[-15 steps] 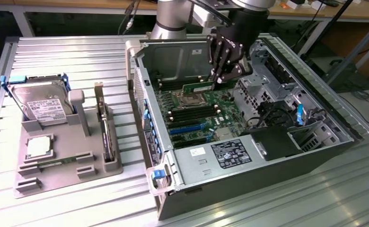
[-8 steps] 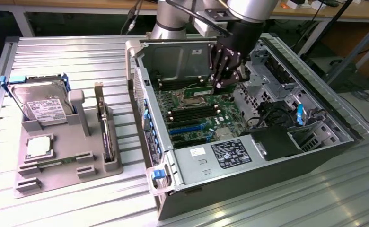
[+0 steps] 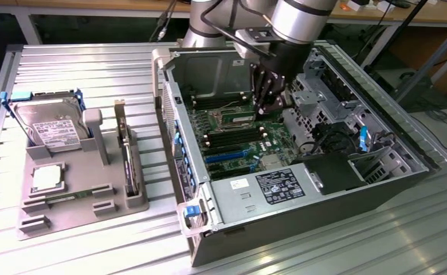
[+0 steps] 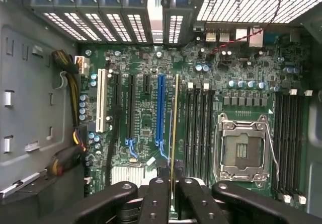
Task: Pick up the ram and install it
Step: 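Pick up the ram and move it above insertion slot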
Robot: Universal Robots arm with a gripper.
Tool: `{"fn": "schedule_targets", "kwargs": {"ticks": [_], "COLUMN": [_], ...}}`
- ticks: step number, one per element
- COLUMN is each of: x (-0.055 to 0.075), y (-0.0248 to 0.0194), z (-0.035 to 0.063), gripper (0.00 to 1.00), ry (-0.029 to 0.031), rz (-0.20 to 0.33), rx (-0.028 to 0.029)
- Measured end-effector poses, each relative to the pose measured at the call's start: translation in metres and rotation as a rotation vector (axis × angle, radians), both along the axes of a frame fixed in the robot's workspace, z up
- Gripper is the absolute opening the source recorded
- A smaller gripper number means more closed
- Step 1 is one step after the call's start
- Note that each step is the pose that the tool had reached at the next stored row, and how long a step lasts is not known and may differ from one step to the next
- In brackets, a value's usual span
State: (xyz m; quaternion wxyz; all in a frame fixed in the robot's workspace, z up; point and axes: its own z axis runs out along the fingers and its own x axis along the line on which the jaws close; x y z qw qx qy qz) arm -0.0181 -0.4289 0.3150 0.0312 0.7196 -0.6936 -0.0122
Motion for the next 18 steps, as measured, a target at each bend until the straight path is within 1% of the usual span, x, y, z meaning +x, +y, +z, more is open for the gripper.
{"fn": "schedule_targets", "kwargs": {"ticks": [2, 3, 4, 5, 6, 7, 9, 10, 11, 12, 13, 14, 16, 17, 18], "x": [0.001, 0.002, 0.002, 0.002, 0.002, 0.002, 0.002, 0.002, 0.002, 0.002, 0.002, 0.002, 0.002, -0.002, -0.006], "y": [0.0003, 0.0016, 0.0053, 0.0176, 0.0249, 0.0302, 0.0306, 0.0305, 0.0301, 0.0301, 0.03, 0.03, 0.03, 0.03, 0.03], "z": [-0.0047, -0.008, -0.0119, -0.0172, -0.0205, -0.0245, -0.0305, -0.0346, -0.0377, -0.0378, -0.0378, -0.0381, -0.0381, -0.0425, -0.0457], "gripper": [0.14, 0.14, 0.14, 0.14, 0.14, 0.14, 0.14, 0.14, 0.14, 0.14, 0.14, 0.14, 0.14, 0.14, 0.14], "ry": [0.0, 0.0, 0.0, 0.0001, -0.0001, 0.0, 0.0, 0.0, -0.0001, -0.0002, -0.0077, -0.0282, -0.0293, -0.0296, -0.0298], "rz": [-0.001, -0.001, -0.001, -0.001, -0.001, -0.001, 0.017, 0.041, 0.046, 0.046, 0.046, 0.046, 0.046, 0.045, 0.044], "rx": [-0.0001, 0.0001, 0.0, -0.0002, 0.0002, 0.0001, 0.0, 0.0, -0.0001, 0.0, -0.0005, -0.0005, -0.0004, 0.0023, 0.002]}}
